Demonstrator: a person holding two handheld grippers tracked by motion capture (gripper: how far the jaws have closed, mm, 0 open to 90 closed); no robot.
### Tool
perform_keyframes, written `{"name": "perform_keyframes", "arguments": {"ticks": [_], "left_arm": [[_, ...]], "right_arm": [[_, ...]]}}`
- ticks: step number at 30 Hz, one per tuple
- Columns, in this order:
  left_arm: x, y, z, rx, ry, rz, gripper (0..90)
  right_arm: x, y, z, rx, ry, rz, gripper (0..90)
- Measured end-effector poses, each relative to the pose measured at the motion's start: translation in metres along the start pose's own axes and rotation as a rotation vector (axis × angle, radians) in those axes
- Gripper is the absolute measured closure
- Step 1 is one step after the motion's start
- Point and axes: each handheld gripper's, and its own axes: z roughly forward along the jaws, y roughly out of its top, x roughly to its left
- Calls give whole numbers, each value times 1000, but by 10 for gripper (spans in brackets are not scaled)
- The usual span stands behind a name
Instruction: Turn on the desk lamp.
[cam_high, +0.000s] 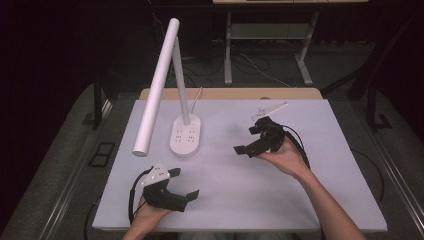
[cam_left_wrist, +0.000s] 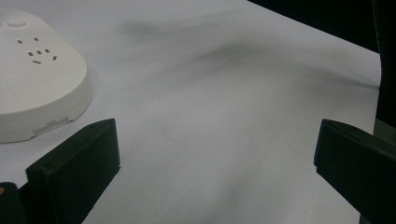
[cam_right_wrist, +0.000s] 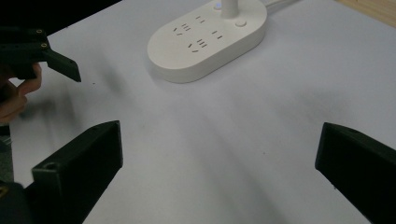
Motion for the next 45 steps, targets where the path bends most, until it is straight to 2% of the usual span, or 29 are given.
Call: {"name": "perform_keyframes", "arguments": {"ticks": [5, 18, 30, 33, 45], "left_arm": [[1, 0, 0, -1, 1, 3, 0], [1, 0, 1, 4, -5, 9, 0], [1, 0, -1, 4, -5, 12, 0], [1, 0, -1, 4, -5, 10, 0], [0, 0, -1, -4, -12, 2, 0]], "right_arm": [[-4, 7, 8, -1, -9, -6, 5], [-14, 24, 26, -1, -6, 19, 5], [-16, 47, 45, 6, -5, 10, 5], [-17, 51, 48, 2, 3, 24, 5], [-23, 71, 68, 12, -18, 29, 5]]}}
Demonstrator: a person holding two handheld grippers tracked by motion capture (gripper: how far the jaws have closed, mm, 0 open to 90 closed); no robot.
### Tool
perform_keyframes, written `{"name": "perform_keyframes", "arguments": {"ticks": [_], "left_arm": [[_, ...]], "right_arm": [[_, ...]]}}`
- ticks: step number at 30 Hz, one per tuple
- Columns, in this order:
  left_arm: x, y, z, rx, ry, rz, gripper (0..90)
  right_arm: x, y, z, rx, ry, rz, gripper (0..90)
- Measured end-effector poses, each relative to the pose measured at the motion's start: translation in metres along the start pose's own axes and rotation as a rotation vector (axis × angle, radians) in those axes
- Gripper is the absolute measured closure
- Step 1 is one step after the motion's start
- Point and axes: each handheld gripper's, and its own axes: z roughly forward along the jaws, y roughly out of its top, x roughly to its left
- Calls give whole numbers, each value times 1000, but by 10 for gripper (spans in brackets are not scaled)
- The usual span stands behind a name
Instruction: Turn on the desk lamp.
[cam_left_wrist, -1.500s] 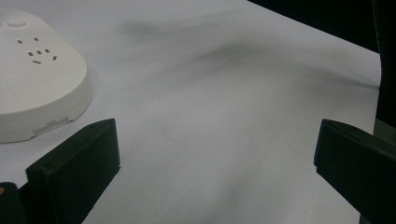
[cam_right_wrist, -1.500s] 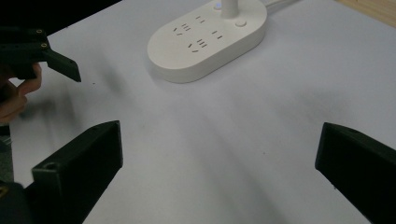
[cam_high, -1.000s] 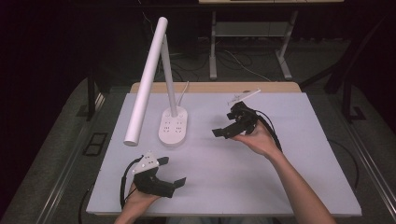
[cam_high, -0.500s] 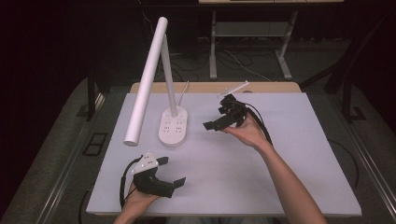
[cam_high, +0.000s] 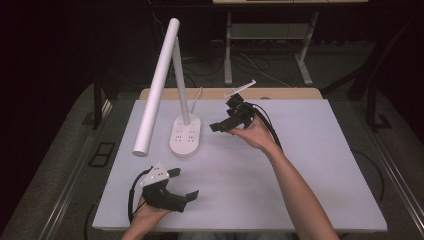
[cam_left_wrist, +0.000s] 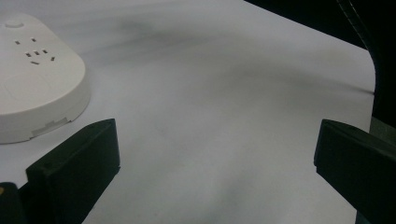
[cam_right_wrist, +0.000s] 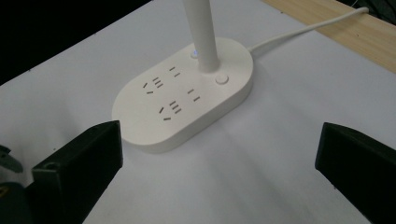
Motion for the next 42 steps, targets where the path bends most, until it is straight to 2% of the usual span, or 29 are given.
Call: {"name": "perform_keyframes", "arguments": {"ticks": [4, 7, 8, 14, 24, 29, 32, 40, 42], "left_arm": [[0, 0, 0, -3, -4, -1, 0], [1, 0, -1, -1, -5, -3, 0], [1, 0, -1, -2, -6, -5, 0], [2, 0, -2, -6, -6, -3, 0], [3, 0, -2, -5, -9, -5, 0], [2, 0, -2, -6, -7, 0, 0], [2, 0, -2, -7, -10, 0, 0], [2, 0, -2, -9, -13, -2, 0], [2, 0, -2, -8, -15, -2, 0]], "right_arm": [[-2, 6, 8, -6, -2, 11, 10], [-4, 9, 15, 0, -12, 2, 86], [-5, 10, 17, 0, -12, -3, 147], [-9, 14, 31, -28, 20, 14, 264], [-14, 17, 56, -41, 59, 36, 433], [-16, 21, 67, -37, 61, 49, 606], [-18, 21, 75, -17, 59, 48, 680], [-16, 22, 91, -22, 59, 50, 897], [-16, 21, 94, -23, 56, 50, 897]]}}
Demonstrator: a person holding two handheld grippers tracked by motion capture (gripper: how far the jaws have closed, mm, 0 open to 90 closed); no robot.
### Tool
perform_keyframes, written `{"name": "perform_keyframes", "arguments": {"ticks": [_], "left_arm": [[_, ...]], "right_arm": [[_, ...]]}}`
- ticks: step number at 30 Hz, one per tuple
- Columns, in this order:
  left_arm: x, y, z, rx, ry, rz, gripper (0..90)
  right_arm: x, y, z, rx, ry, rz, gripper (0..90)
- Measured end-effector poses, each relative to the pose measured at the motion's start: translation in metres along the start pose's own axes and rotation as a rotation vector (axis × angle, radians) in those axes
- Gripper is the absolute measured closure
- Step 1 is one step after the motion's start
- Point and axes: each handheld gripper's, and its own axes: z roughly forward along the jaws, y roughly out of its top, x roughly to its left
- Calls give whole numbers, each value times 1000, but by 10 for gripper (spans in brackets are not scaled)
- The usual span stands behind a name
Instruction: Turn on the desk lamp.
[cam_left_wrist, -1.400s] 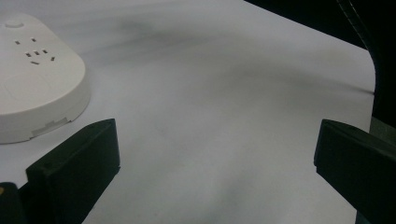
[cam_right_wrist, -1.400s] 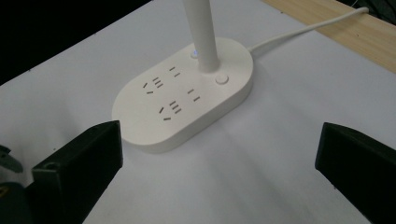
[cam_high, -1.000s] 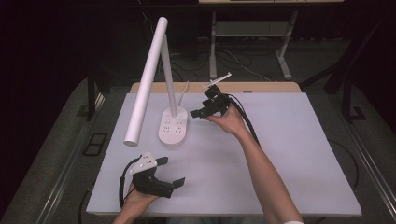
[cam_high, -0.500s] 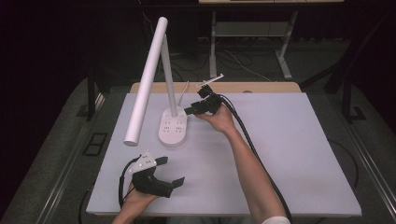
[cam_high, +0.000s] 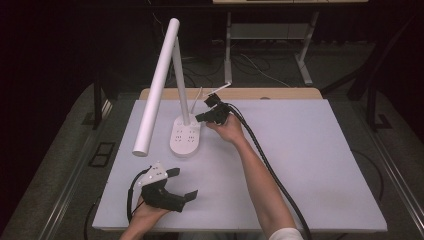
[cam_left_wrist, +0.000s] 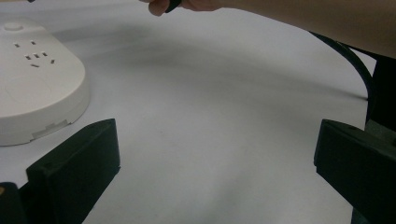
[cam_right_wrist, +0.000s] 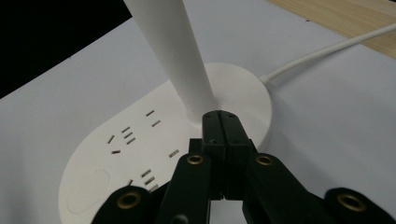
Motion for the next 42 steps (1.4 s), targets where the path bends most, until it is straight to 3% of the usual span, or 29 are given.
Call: {"name": "perform_keyframes", "arguments": {"ticks": [15, 20, 24, 31, 42], "left_arm": [[0, 0, 0, -4, 0, 0, 0], [0, 0, 1, -4, -4, -2, 0], [0, 0, 1, -4, -3, -2, 0], [2, 1, 4, 4, -5, 0, 0], [3, 1, 5, 4, -6, 1, 0]], "right_arm": [[-11, -6, 20, -69, 45, 65, 898], [-14, -9, 26, -53, 36, 76, 898], [-17, -12, 28, -58, 57, 104, 898], [-17, -14, 28, -51, 49, 76, 900], [-17, -15, 28, -56, 49, 73, 900]]}}
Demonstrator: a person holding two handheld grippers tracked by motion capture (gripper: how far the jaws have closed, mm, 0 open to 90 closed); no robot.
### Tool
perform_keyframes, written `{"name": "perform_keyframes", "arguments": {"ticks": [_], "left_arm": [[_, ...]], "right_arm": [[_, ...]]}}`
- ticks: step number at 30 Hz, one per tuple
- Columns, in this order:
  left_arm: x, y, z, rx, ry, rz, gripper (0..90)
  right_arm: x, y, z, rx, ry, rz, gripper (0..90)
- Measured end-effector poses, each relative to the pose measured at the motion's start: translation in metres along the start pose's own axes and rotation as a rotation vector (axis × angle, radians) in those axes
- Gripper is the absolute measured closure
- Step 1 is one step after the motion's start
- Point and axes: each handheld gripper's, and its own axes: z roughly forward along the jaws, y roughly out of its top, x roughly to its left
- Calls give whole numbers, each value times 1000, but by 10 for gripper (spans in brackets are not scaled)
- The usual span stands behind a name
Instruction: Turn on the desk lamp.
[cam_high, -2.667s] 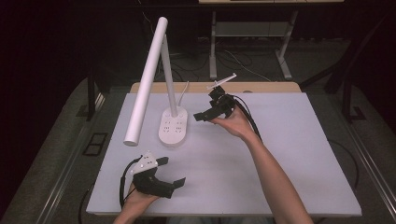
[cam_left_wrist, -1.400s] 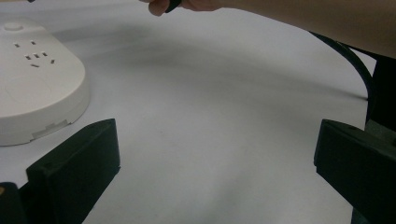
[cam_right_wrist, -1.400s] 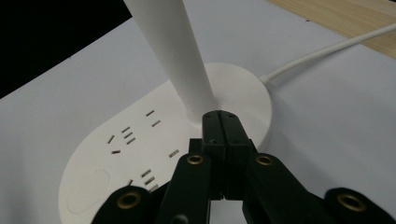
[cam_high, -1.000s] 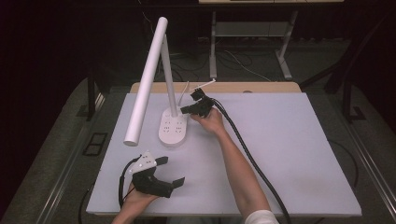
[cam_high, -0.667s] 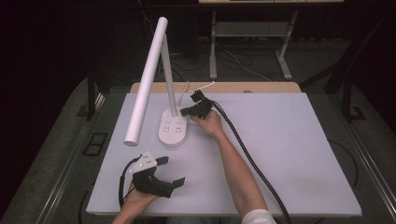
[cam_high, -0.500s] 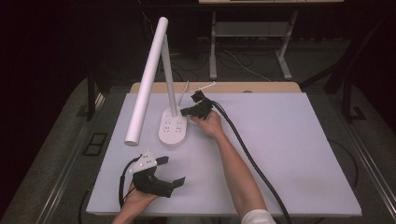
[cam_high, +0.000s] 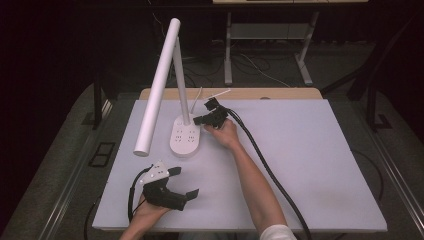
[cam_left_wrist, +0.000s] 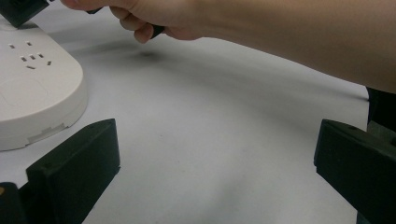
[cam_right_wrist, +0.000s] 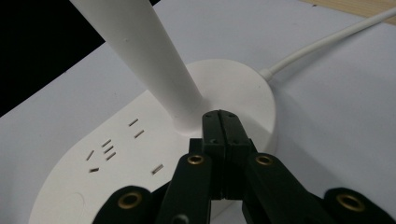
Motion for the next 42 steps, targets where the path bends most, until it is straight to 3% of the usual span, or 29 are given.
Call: {"name": "perform_keyframes", "arguments": {"ticks": [6, 12, 25, 33, 38, 42], "left_arm": [[0, 0, -1, 1, 2, 2, 0], [-1, 0, 0, 3, 1, 3, 0], [-1, -1, 0, 5, 1, 4, 0], [-1, -1, 0, 7, 6, 6, 0], [0, -1, 0, 14, 7, 7, 0], [0, -1, 0, 15, 9, 7, 0]], "right_arm": [[2, 1, -1, -8, 10, 0, 898], [8, 4, -7, 7, 1, -29, 898], [17, 17, -46, 18, -2, -88, 898], [25, 15, -75, 22, -8, -126, 897], [27, 10, -94, 24, -14, -135, 802], [29, 4, -106, 24, -18, -129, 567]]}}
